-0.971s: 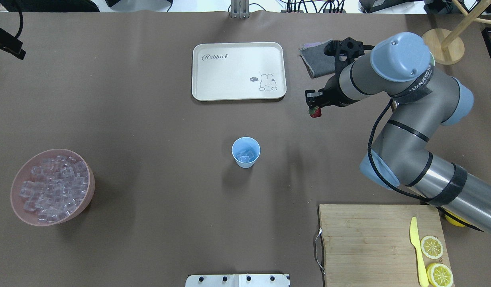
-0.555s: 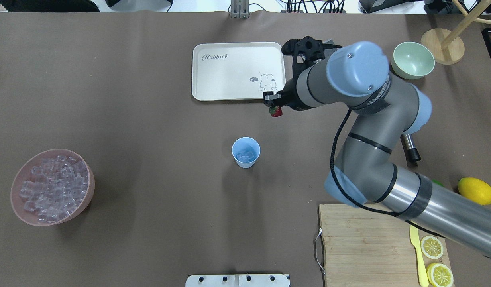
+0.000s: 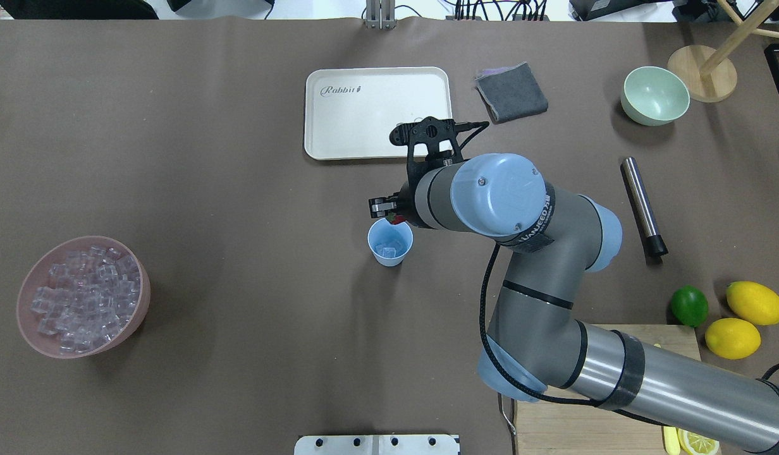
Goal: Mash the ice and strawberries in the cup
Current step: 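Lift the strawberry with the right gripper and carry it over the cup, then open the right gripper to drop the strawberry into the cup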
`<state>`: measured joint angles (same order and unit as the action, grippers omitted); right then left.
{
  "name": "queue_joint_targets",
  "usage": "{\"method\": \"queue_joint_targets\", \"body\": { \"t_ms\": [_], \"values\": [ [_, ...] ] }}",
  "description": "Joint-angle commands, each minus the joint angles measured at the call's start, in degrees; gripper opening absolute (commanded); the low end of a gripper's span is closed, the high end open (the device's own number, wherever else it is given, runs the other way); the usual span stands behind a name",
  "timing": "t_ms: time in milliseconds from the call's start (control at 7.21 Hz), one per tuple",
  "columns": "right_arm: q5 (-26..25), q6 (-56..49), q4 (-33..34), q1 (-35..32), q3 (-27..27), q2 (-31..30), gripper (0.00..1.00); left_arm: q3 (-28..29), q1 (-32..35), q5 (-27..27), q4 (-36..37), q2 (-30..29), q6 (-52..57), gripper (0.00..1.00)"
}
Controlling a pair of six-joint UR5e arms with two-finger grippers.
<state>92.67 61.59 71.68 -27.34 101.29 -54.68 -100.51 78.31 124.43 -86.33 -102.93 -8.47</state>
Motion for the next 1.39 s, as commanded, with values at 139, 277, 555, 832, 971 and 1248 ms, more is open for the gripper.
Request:
{"method": "queue_joint_targets", "body": {
  "t_ms": [139,277,555,832,971,1248],
  "values": [
    [-2.6,0.0,0.2,2.3,-0.5,-0.2,0.00,0.9,0.1,-0.1,-0.2,0.1,0.2,0.98],
    [-2.8,0.0,0.2,2.6,-0.5,-0.1,0.00,1.3,0.1,-0.2,-0.3,0.1,0.2,0.98],
    [-2.8,0.0,0.1,2.8,-0.7,-0.2,0.76,1.7,0.2,-0.2,-0.5,0.0,0.2,0.98],
    [-2.8,0.1,0.0,2.5,-0.5,-0.2,1.00,1.6,0.2,-0.1,-0.3,-0.1,0.2,0.98],
    [-1.8,-0.1,0.4,0.5,-0.1,-0.6,1.00,1.6,0.3,0.0,-0.3,0.0,0.2,0.98],
    [13.4,-1.4,0.5,-10.2,-0.1,-4.4,1.00,1.5,4.0,1.5,0.0,2.5,7.1,0.98]
  ]
}}
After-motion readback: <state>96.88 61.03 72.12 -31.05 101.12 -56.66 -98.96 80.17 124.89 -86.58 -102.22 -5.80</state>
